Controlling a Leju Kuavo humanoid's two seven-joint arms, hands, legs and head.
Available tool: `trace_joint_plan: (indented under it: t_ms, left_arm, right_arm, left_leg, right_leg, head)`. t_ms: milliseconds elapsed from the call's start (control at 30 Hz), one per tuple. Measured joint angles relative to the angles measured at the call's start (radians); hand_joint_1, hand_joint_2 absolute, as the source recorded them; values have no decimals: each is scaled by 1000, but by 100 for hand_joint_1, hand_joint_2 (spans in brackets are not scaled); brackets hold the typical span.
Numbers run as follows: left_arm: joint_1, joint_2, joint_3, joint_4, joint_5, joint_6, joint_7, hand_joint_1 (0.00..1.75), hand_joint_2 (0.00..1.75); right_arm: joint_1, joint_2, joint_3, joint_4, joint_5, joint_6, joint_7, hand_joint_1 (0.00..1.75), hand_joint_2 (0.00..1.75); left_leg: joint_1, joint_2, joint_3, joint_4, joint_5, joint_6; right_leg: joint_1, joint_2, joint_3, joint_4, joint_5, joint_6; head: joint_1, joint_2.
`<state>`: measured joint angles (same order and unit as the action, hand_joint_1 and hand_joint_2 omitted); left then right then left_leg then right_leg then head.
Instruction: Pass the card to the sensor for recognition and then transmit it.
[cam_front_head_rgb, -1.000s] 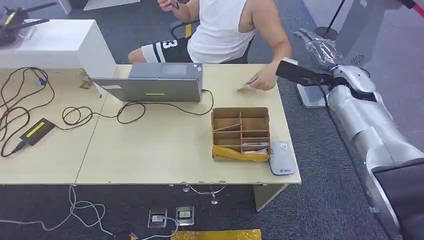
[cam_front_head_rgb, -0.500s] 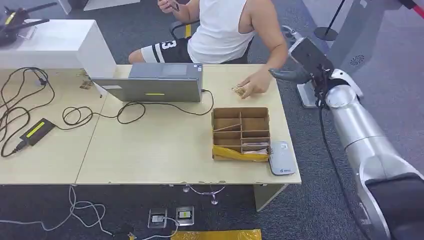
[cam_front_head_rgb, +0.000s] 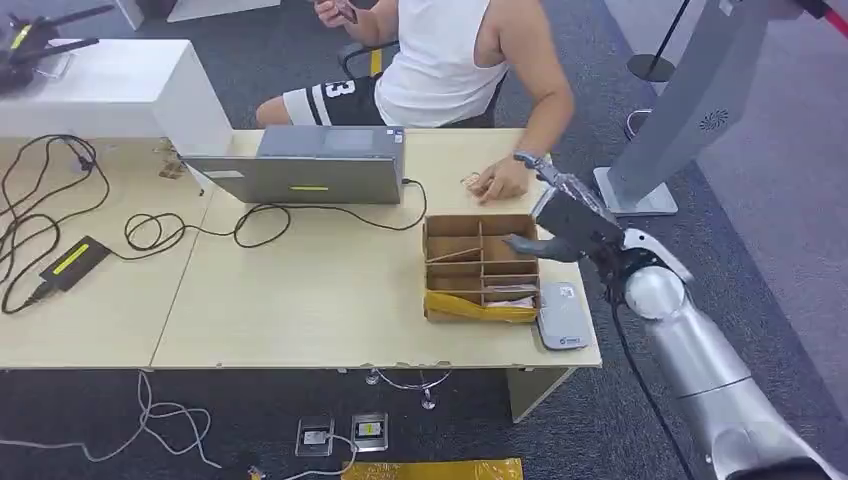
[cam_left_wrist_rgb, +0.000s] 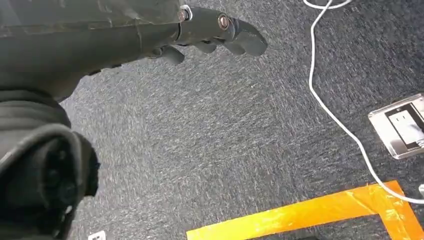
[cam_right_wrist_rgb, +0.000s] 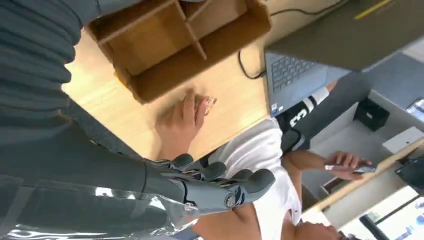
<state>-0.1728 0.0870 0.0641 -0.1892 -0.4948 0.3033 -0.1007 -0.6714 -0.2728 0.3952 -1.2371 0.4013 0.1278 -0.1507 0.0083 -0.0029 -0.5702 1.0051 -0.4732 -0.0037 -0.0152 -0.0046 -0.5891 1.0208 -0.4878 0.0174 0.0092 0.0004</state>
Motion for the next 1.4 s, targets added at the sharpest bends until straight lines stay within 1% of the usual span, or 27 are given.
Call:
trace_joint_plan:
  t_ms: [233, 467, 900, 1133, 1333, 1400]
  left_arm:
    - [5, 0, 0, 0, 3, 10, 4, 0, 0]
    - [5, 0, 0, 0, 3, 11, 4, 0, 0]
    - [10, 0, 0, 0, 3, 11, 10, 0, 0]
    - [11, 0, 0, 0, 3, 9, 11, 0, 0]
    - [11, 0, 0, 0, 1, 4, 13, 0, 0]
    - [11, 0, 0, 0, 0, 0, 14, 0, 0]
  right_arm:
    - [73, 0, 2, -71, 31, 2, 4, 0, 175]
    - [99, 0, 10, -94, 69, 3, 5, 0, 175]
    - [166, -8, 44, -95, 362, -37, 42, 0, 175]
    - [190, -17, 58, -80, 434, -53, 43, 0, 175]
    - [202, -20, 59, -66, 468, -55, 43, 0, 175]
    - [205, -22, 58, -63, 502, -64, 53, 0, 175]
  left_leg:
    - [0, 0, 0, 0, 0, 0]
    - [0, 0, 0, 0, 0, 0]
    - [0, 0, 0, 0, 0, 0]
    - [0, 0, 0, 0, 0, 0]
    - [0, 0, 0, 0, 0, 0]
    - [0, 0, 0, 0, 0, 0]
  right_leg:
    - [0, 0, 0, 0, 0, 0]
    - [0, 0, 0, 0, 0, 0]
    - [0, 0, 0, 0, 0, 0]
    - [0, 0, 0, 0, 0, 0]
    - [0, 0, 0, 0, 0, 0]
    - [0, 0, 0, 0, 0, 0]
  head:
    - [0, 0]
    - [0, 0]
    - [0, 0]
    - [0, 0]
    - [0, 0]
    - [0, 0]
